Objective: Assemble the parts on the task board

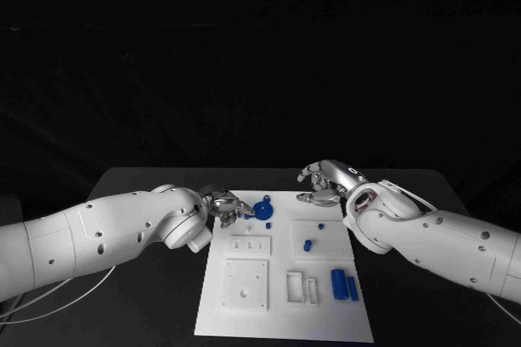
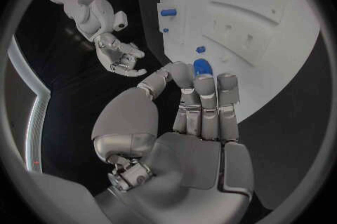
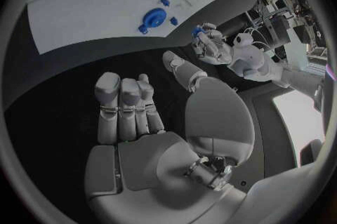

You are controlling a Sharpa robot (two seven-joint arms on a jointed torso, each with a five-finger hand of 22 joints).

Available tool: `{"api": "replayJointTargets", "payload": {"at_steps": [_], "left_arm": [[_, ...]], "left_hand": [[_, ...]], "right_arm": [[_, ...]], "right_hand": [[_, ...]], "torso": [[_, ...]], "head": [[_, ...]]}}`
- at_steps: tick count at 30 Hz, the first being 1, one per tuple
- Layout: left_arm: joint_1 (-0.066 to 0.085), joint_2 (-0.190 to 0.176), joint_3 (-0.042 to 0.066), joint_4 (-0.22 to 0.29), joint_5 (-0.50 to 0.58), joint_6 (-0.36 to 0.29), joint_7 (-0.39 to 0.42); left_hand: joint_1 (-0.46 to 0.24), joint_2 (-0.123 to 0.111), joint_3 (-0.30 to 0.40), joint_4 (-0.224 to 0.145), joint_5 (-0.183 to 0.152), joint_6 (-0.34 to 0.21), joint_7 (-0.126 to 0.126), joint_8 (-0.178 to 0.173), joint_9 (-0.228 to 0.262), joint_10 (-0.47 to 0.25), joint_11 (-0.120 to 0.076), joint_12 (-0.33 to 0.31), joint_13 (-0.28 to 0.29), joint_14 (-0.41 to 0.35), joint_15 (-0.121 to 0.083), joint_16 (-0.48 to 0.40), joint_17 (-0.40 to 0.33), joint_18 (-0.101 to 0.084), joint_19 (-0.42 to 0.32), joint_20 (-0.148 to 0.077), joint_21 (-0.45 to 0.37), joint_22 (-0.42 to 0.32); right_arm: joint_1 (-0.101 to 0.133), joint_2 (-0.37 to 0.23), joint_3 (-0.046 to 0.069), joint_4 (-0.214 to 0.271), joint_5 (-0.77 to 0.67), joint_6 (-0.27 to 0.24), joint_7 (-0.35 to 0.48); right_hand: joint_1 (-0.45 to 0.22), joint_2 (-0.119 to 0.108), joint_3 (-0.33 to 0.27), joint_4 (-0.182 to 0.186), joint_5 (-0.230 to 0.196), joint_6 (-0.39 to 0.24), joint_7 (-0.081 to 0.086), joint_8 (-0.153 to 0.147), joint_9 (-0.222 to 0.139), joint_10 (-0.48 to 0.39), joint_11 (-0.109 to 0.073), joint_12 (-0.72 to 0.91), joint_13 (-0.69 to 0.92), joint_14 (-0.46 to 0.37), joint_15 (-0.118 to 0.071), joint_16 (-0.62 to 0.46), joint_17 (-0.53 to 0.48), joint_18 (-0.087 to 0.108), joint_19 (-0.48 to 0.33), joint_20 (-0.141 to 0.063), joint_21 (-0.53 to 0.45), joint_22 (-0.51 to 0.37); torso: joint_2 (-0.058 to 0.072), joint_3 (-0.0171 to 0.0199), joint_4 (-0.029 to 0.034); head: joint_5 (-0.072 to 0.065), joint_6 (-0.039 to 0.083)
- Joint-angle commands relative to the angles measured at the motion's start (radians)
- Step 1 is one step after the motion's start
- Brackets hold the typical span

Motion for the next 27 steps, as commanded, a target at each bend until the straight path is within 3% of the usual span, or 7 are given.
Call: {"api": "replayJointTargets", "payload": {"at_steps": [1, 3, 5, 12, 14, 27], "left_arm": [[0.0, 0.003, -0.007, 0.002, -0.14, 0.041, -0.072], [0.0, 0.003, -0.022, 0.002, -0.174, 0.042, -0.085], [-0.001, 0.008, -0.028, -0.002, -0.185, 0.042, -0.093], [-0.027, 0.029, -0.029, -0.018, -0.21, 0.045, -0.102], [-0.034, 0.033, -0.029, -0.017, -0.224, 0.049, -0.102], [-0.043, 0.051, -0.029, -0.026, -0.28, 0.097, -0.107]], "left_hand": [[-0.009, 0.002, 0.006, -0.001, -0.001, 0.084, -0.07, -0.005, 0.204, -0.028, -0.012, 0.034, 0.03, 0.009, -0.037, 0.022, 0.003, 0.014, 0.003, -0.107, 0.02, 0.02], [-0.011, 0.001, 0.006, -0.001, 0.001, 0.088, -0.072, -0.008, 0.215, -0.034, -0.014, 0.052, 0.047, 0.01, -0.041, 0.035, 0.004, 0.014, 0.003, -0.111, 0.032, 0.019], [-0.013, 0.001, 0.005, -0.001, 0.003, 0.096, -0.076, -0.008, 0.225, -0.035, -0.017, 0.07, 0.063, 0.013, -0.046, 0.049, 0.006, 0.015, 0.006, -0.115, 0.043, 0.019], [-0.027, 0.011, 0.003, 0.0, 0.012, 0.114, -0.085, -0.01, 0.261, -0.043, -0.026, 0.117, 0.102, 0.017, -0.058, 0.088, 0.007, 0.018, 0.008, -0.123, 0.076, 0.018], [-0.033, 0.016, 0.002, -0.004, 0.027, 0.117, -0.086, -0.011, 0.272, -0.045, -0.029, 0.128, 0.111, 0.017, -0.06, 0.098, 0.006, 0.019, 0.007, -0.124, 0.084, 0.017], [-0.05, 0.028, 0.001, -0.005, 0.038, 0.131, -0.092, -0.009, 0.298, -0.045, -0.033, 0.151, 0.126, 0.02, -0.064, 0.12, 0.003, 0.021, 0.006, -0.126, 0.101, 0.014]], "right_arm": [[0.0, -0.017, 0.007, 0.002, 0.073, -0.055, 0.052], [0.0, -0.028, 0.012, 0.005, 0.085, -0.057, 0.055], [0.0, -0.033, 0.016, 0.007, 0.094, -0.057, 0.057], [0.0, -0.04, 0.025, 0.011, 0.109, -0.057, 0.061], [0.0, -0.039, 0.025, 0.01, 0.11, -0.056, 0.062], [0.0, -0.036, 0.026, 0.012, 0.115, -0.056, 0.062]], "right_hand": [[0.016, -0.001, 0.001, 0.011, 0.016, -0.016, 0.02, -0.003, -0.002, -0.002, 0.0, 0.005, -0.004, 0.002, 0.002, -0.003, -0.001, 0.118, 0.0, 0.003, -0.006, -0.001], [0.018, 0.0, 0.0, 0.014, 0.025, -0.015, 0.02, -0.002, -0.002, -0.001, 0.0, 0.006, -0.006, 0.003, 0.002, -0.003, -0.002, 0.118, 0.001, 0.003, -0.006, -0.001], [0.019, 0.001, -0.001, 0.017, 0.031, -0.015, 0.02, -0.002, -0.002, -0.001, 0.0, 0.007, -0.008, 0.004, 0.002, -0.003, -0.002, 0.118, 0.002, 0.003, -0.006, 0.0], [0.027, 0.003, -0.003, 0.021, 0.05, -0.014, 0.02, -0.002, -0.003, 0.0, -0.001, 0.01, -0.013, 0.006, 0.001, -0.003, -0.002, 0.118, 0.005, 0.002, -0.007, 0.0], [0.028, 0.004, -0.004, 0.022, 0.055, -0.013, 0.019, -0.002, -0.003, 0.001, -0.001, 0.011, -0.014, 0.007, 0.001, -0.003, -0.002, 0.118, 0.005, 0.002, -0.008, 0.0], [0.034, 0.006, -0.005, 0.027, 0.076, -0.013, 0.019, -0.002, -0.005, 0.001, -0.001, 0.014, -0.02, 0.008, 0.001, -0.003, -0.003, 0.118, 0.007, 0.002, -0.009, 0.001]], "torso": [[-0.002, 0.0006, -0.0017], [-0.001, 0.0007, -0.0011], [-0.001, 0.0022, -0.0022], [-0.001, 0.0028, 0.0007], [0.0, 0.0012, 0.0011], [0.0, 0.0001, -0.0004]], "head": [[0.004, -0.009], [0.004, -0.01], [0.005, -0.013], [0.004, -0.022], [0.004, -0.023], [0.008, -0.035]]}}
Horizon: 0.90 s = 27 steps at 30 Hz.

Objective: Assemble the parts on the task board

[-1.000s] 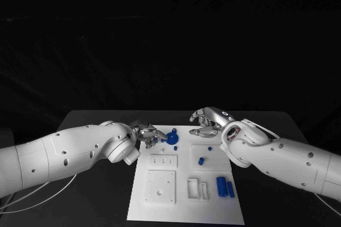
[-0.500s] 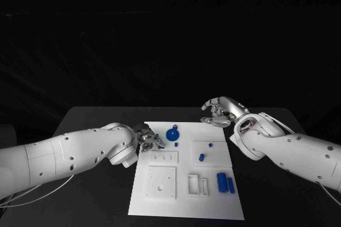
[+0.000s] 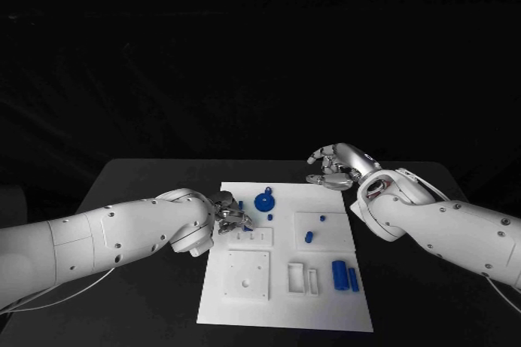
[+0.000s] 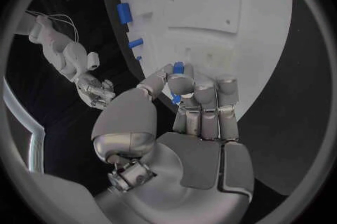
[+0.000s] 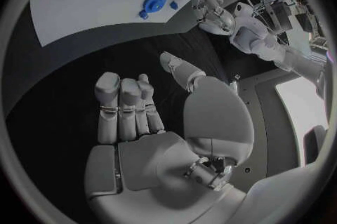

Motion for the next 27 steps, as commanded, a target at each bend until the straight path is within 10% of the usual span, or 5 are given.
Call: {"api": "replayJointTargets", "payload": {"at_steps": [1, 27], "left_arm": [[-0.002, 0.004, 0.001, 0.001, -0.039, 0.047, -0.006], [-0.017, 0.03, 0.001, -0.023, -0.114, 0.07, -0.015]], "left_hand": [[-0.001, 0.014, 0.0, -0.003, 0.013, 0.121, -0.091, 0.006, 0.234, -0.032, -0.039, 0.01, 0.003, 0.027, -0.059, 0.007, -0.001, 0.005, 0.002, -0.129, 0.006, 0.014], [-0.027, 0.03, 0.003, -0.006, 0.049, 0.139, -0.099, 0.013, 0.269, -0.033, -0.046, 0.05, 0.019, 0.033, -0.064, 0.043, -0.008, 0.012, 0.004, -0.131, 0.035, 0.01]], "right_arm": [[0.0, 0.001, 0.001, 0.003, 0.007, -0.004, 0.013], [0.0, 0.003, 0.001, 0.005, 0.011, 0.002, 0.013]], "right_hand": [[0.009, -0.001, 0.001, 0.008, 0.009, -0.009, 0.019, -0.002, -0.002, 0.001, -0.001, 0.005, -0.002, 0.008, 0.001, -0.003, -0.001, 0.118, 0.009, 0.0, -0.006, 0.001], [0.013, 0.001, -0.003, 0.013, 0.052, -0.007, 0.019, -0.002, -0.004, -0.001, -0.001, 0.01, -0.011, 0.009, 0.001, -0.004, -0.002, 0.118, 0.01, 0.001, -0.008, 0.004]], "torso": [[0.0, 0.0001, -0.0015], [0.0, -0.0003, -0.0002]], "head": [[0.001, -0.004], [-0.003, -0.013]]}}
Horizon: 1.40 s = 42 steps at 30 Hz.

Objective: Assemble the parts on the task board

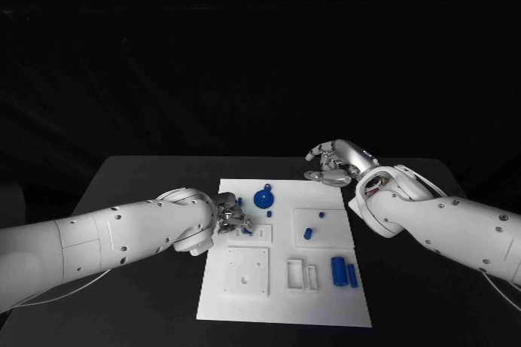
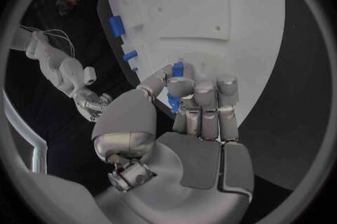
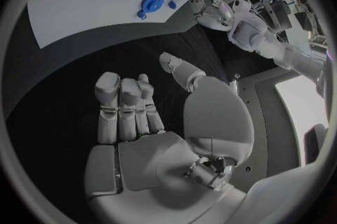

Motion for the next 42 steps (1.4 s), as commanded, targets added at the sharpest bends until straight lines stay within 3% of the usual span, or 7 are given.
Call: {"api": "replayJointTargets", "payload": {"at_steps": [1, 33, 42], "left_arm": [[-0.001, 0.004, 0.001, 0.0, -0.016, 0.022, -0.001], [-0.006, 0.016, 0.001, -0.012, -0.014, 0.052, -0.001], [-0.006, 0.019, 0.001, -0.016, -0.014, 0.059, -0.001]], "left_hand": [[-0.001, 0.011, 0.004, -0.001, 0.004, 0.139, -0.099, 0.003, 0.238, -0.036, -0.042, 0.008, 0.001, 0.032, -0.062, 0.004, -0.001, 0.012, 0.004, -0.131, 0.004, 0.01], [-0.008, 0.013, 0.005, 0.0, -0.002, 0.139, -0.1, 0.003, 0.245, -0.039, -0.042, 0.015, 0.002, 0.03, -0.063, 0.011, -0.005, 0.014, 0.003, -0.13, 0.011, 0.008], [-0.016, 0.009, 0.005, 0.005, -0.037, 0.139, -0.1, 0.001, 0.251, -0.042, -0.042, 0.021, 0.002, 0.027, -0.063, 0.016, -0.012, 0.016, -0.001, -0.13, 0.017, 0.005]], "right_arm": [[0.0, 0.001, 0.001, 0.001, 0.0, 0.002, 0.01], [0.0, 0.002, 0.001, 0.002, 0.003, 0.006, 0.009], [0.0, 0.001, 0.001, 0.005, 0.003, 0.008, 0.007]], "right_hand": [[0.012, -0.001, -0.001, 0.004, 0.006, -0.01, 0.016, -0.002, -0.001, -0.001, -0.001, 0.007, -0.002, 0.009, 0.001, -0.004, -0.001, 0.118, 0.008, 0.003, -0.005, 0.001], [0.014, 0.0, -0.003, 0.006, 0.032, -0.009, 0.016, -0.002, -0.003, -0.003, -0.001, 0.011, -0.007, 0.009, 0.001, -0.005, -0.001, 0.118, 0.008, 0.003, -0.006, 0.003], [0.014, 0.0, -0.003, 0.006, 0.034, -0.008, 0.016, -0.001, -0.003, -0.003, -0.001, 0.011, -0.008, 0.009, 0.001, -0.005, -0.001, 0.118, 0.008, 0.003, -0.007, 0.003]], "torso": [[0.0, 0.0003, 0.0004], [0.0, -0.0001, 0.0005], [0.0, 0.0, 0.0002]], "head": [[0.0, -0.001], [-0.001, -0.004], [0.0, -0.005]]}}
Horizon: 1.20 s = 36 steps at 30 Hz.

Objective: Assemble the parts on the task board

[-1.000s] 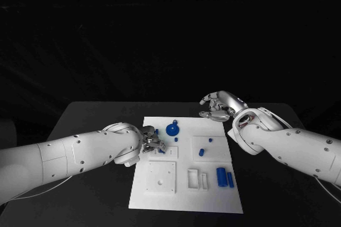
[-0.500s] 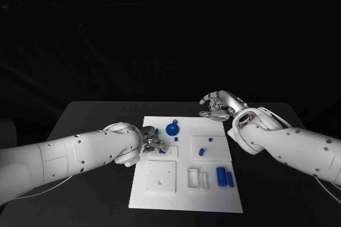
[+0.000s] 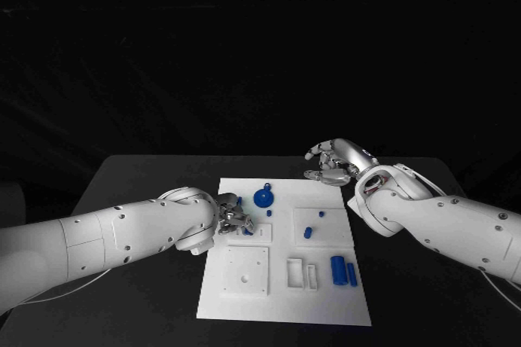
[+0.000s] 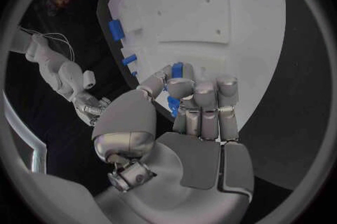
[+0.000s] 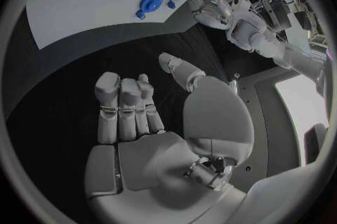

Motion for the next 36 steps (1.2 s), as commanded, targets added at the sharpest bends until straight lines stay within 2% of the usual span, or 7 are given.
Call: {"api": "replayJointTargets", "payload": {"at_steps": [1, 11, 13, 14, 16, 21, 36], "left_arm": [[-0.002, 0.005, -0.001, -0.001, -0.002, 0.03, 0.0], [-0.002, 0.012, -0.001, -0.01, -0.002, 0.041, 0.004], [-0.002, 0.012, -0.001, -0.011, -0.002, 0.042, 0.005], [-0.002, 0.013, -0.001, -0.011, -0.002, 0.043, 0.006], [-0.002, 0.013, -0.001, -0.011, -0.002, 0.043, 0.007], [-0.002, 0.014, -0.001, -0.01, -0.002, 0.047, 0.008], [-0.002, 0.015, -0.001, -0.014, -0.002, 0.046, 0.008]], "left_hand": [[-0.009, 0.004, 0.004, 0.007, -0.015, 0.139, -0.1, -0.001, 0.173, -0.043, -0.042, 0.006, 0.0, 0.026, -0.063, 0.005, -0.003, 0.017, -0.001, -0.13, 0.004, 0.005], [-0.018, -0.007, 0.003, 0.026, -0.078, 0.145, -0.101, -0.006, 0.177, -0.045, -0.042, 0.014, -0.003, 0.023, -0.063, 0.015, -0.013, 0.02, -0.006, -0.129, 0.012, -0.002], [-0.021, -0.012, 0.003, 0.033, -0.105, 0.147, -0.101, -0.008, 0.177, -0.046, -0.043, 0.016, -0.004, 0.022, -0.063, 0.017, -0.016, 0.021, -0.007, -0.129, 0.014, -0.005], [-0.025, -0.019, 0.001, 0.042, -0.143, 0.148, -0.102, -0.01, 0.177, -0.046, -0.043, 0.017, -0.005, 0.021, -0.063, 0.019, -0.018, 0.022, -0.008, -0.129, 0.016, -0.007], [-0.027, -0.028, 0.001, 0.051, -0.167, 0.15, -0.102, -0.012, 0.178, -0.047, -0.044, 0.019, -0.006, 0.021, -0.064, 0.021, -0.02, 0.023, -0.01, -0.129, 0.017, -0.009], [-0.035, -0.047, -0.003, 0.069, -0.185, 0.152, -0.102, -0.014, 0.178, -0.047, -0.044, 0.021, -0.008, 0.02, -0.064, 0.024, -0.025, 0.025, -0.011, -0.128, 0.02, -0.013], [-0.039, -0.065, -0.007, 0.084, -0.191, 0.153, -0.102, -0.016, 0.179, -0.048, -0.044, 0.022, -0.01, 0.018, -0.064, 0.027, -0.029, 0.026, -0.013, -0.128, 0.024, -0.017]], "right_arm": [[0.0, 0.0, 0.0, 0.002, -0.001, 0.008, 0.007], [0.0, 0.001, 0.0, 0.002, -0.001, 0.009, 0.007], [0.0, 0.001, 0.0, 0.002, -0.001, 0.009, 0.007], [0.0, 0.001, 0.0, 0.002, -0.001, 0.009, 0.007], [0.0, 0.001, 0.0, 0.002, -0.001, 0.009, 0.007], [0.0, 0.001, 0.0, 0.002, 0.0, 0.009, 0.007], [0.0, 0.0, 0.0, 0.002, 0.0, 0.01, 0.007]], "right_hand": [[0.008, 0.002, -0.001, 0.003, 0.007, -0.007, 0.015, -0.001, -0.001, -0.003, -0.001, 0.004, -0.001, 0.009, 0.001, -0.005, -0.001, 0.118, 0.009, -0.001, -0.007, 0.002], [0.008, 0.001, -0.001, 0.003, 0.009, -0.006, 0.015, -0.001, -0.001, -0.004, -0.001, 0.004, -0.002, 0.009, 0.001, -0.005, -0.001, 0.118, 0.009, -0.001, -0.007, 0.002], [0.007, 0.001, -0.002, 0.003, 0.009, -0.006, 0.015, -0.001, -0.001, -0.004, -0.001, 0.004, -0.002, 0.009, 0.001, -0.005, -0.001, 0.118, 0.009, 0.0, -0.007, 0.002], [0.007, 0.001, -0.002, 0.003, 0.009, -0.006, 0.015, -0.001, -0.001, -0.004, -0.001, 0.004, -0.002, 0.009, 0.001, -0.005, -0.001, 0.118, 0.009, 0.0, -0.007, 0.002], [0.007, 0.001, -0.002, 0.003, 0.009, -0.006, 0.015, -0.001, -0.001, -0.004, -0.001, 0.004, -0.002, 0.009, 0.0, -0.005, -0.001, 0.118, 0.009, 0.0, -0.007, 0.002], [0.007, 0.001, -0.002, 0.004, 0.01, -0.006, 0.015, 0.0, -0.001, -0.004, -0.001, 0.004, -0.002, 0.009, 0.0, -0.005, -0.001, 0.118, 0.009, 0.0, -0.007, 0.002], [0.006, 0.001, -0.003, 0.004, 0.011, -0.005, 0.015, 0.0, -0.001, -0.004, -0.002, 0.005, -0.003, 0.009, 0.0, -0.005, -0.001, 0.118, 0.009, 0.0, -0.007, 0.002]], "torso": [[0.0, 0.0001, -0.0002], [0.0, 0.0, -0.0011], [0.0, 0.0001, -0.0016], [0.0, 0.0, -0.0014], [0.0, -0.0002, -0.0014], [0.0, -0.0008, -0.0006], [0.0, -0.0014, 0.0005]], "head": [[0.001, -0.001], [0.002, -0.003], [0.002, -0.003], [0.002, -0.004], [0.001, -0.005], [0.0, -0.007], [-0.003, -0.006]]}}
